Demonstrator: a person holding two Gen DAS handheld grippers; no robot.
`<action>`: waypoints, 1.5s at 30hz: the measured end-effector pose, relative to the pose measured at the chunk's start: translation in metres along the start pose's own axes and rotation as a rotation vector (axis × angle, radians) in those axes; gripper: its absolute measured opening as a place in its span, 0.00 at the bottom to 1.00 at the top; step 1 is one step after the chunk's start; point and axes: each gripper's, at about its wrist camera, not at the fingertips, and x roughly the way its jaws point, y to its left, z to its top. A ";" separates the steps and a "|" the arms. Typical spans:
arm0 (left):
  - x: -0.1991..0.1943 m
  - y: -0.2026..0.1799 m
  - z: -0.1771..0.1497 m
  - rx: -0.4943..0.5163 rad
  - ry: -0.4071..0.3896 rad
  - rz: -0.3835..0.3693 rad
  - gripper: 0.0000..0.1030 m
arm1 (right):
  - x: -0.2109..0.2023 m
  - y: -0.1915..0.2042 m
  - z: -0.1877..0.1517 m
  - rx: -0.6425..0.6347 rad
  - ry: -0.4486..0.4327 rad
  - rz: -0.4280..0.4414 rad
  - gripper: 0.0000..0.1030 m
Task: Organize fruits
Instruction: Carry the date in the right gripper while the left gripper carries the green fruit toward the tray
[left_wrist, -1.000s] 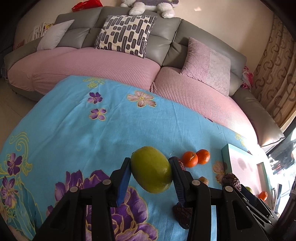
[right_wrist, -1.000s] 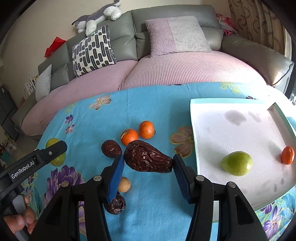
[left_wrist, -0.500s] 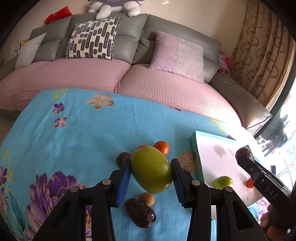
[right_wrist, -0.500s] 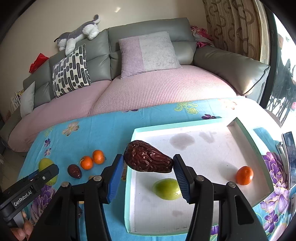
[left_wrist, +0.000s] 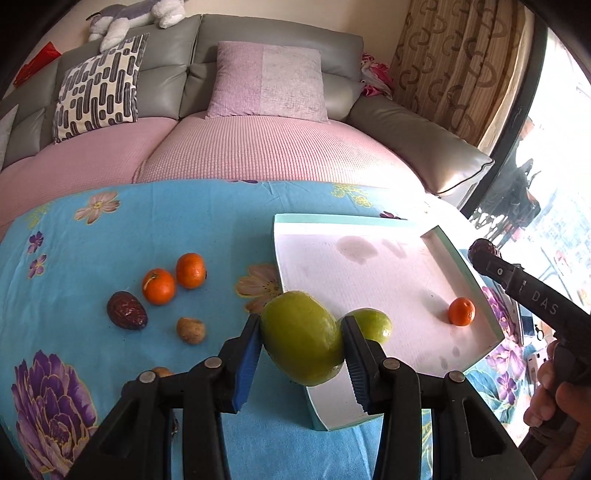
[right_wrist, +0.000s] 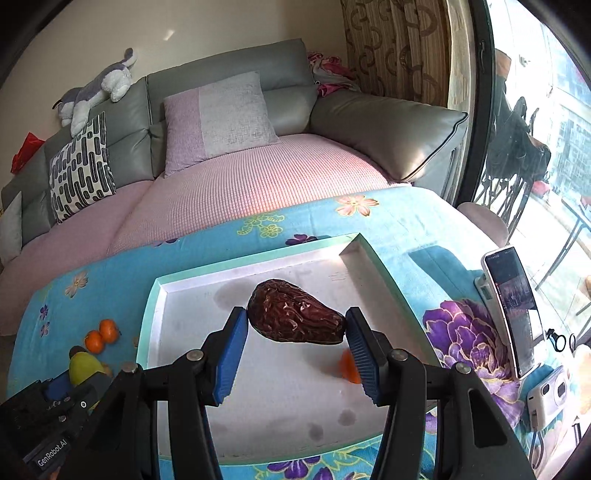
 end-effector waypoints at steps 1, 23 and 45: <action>0.001 -0.004 -0.001 0.010 0.004 -0.004 0.44 | -0.001 -0.005 0.000 0.005 0.000 -0.007 0.55; 0.031 -0.041 -0.019 0.127 0.104 -0.016 0.44 | 0.020 -0.031 -0.021 0.027 0.107 0.021 0.55; 0.057 -0.049 -0.032 0.169 0.173 0.012 0.45 | 0.053 -0.035 -0.048 0.005 0.254 0.026 0.55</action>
